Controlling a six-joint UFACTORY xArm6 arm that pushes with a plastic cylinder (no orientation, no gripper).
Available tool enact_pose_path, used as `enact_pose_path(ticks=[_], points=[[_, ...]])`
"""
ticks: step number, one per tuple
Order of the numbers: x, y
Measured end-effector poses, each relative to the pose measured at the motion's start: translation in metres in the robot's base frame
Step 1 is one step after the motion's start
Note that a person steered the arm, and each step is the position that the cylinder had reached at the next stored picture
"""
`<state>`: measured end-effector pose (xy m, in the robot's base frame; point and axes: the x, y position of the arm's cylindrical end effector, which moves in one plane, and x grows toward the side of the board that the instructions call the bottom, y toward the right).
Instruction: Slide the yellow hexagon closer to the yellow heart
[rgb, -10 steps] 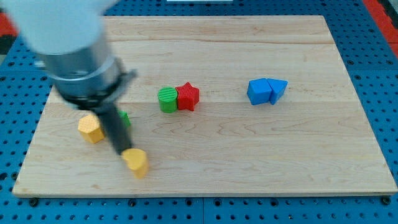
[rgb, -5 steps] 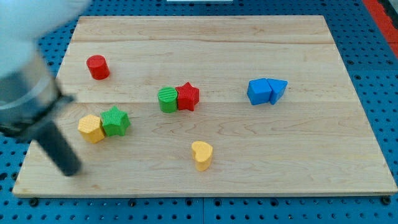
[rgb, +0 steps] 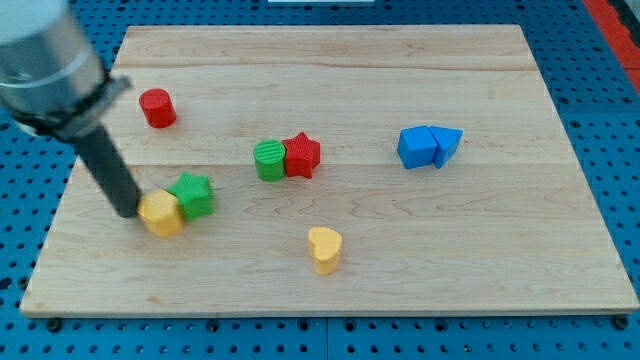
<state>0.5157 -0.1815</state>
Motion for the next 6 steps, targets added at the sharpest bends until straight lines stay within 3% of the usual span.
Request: enact_pose_path(ticks=[2,3,6], points=[[0.021,0.047],[0.021,0.106],[-0.017,0.111]])
